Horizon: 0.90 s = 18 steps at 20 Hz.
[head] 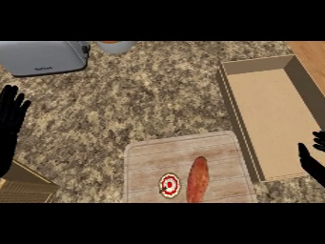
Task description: Pick the sweet potato from the cutting board and place it in the cardboard box
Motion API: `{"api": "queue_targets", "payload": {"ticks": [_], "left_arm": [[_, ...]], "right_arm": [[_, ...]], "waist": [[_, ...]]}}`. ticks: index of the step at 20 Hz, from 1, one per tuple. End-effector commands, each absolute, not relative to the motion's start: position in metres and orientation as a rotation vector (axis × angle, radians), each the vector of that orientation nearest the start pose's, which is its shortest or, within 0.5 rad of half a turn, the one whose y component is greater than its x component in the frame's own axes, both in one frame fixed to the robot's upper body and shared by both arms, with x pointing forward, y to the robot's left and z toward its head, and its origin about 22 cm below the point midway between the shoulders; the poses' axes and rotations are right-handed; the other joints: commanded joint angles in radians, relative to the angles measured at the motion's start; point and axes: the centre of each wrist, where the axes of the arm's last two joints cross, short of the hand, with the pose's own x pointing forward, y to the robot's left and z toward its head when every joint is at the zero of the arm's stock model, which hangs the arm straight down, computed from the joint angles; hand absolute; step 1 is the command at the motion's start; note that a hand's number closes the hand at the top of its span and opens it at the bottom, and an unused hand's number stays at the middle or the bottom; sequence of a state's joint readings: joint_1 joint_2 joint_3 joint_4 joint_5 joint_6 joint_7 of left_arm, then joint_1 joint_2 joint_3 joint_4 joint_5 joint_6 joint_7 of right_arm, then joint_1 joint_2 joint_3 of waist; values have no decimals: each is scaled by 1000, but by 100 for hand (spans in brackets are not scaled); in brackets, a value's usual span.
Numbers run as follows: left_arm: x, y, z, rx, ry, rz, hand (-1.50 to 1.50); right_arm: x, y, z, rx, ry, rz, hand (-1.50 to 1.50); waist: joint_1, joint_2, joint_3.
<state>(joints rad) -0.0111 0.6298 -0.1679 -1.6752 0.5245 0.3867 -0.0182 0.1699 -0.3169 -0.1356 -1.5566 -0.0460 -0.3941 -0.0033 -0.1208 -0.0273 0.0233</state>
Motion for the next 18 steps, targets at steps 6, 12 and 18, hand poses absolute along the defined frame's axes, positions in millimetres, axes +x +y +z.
{"api": "queue_targets", "payload": {"ticks": [6, 12, 18], "left_arm": [[241, 282, 54, 106, -1553, 141, 0], [249, 277, 69, 104, -1555, 129, 0], [245, 269, 70, 67, -1554, 122, 0]], "right_arm": [[98, -320, 5, -887, -1386, 6, -150], [66, -314, 36, -672, -1127, 361, -150], [66, -274, 96, -575, -1077, 322, -150]], "waist": [[66, 25, -29], [80, 35, -32], [115, 30, -27]]}}
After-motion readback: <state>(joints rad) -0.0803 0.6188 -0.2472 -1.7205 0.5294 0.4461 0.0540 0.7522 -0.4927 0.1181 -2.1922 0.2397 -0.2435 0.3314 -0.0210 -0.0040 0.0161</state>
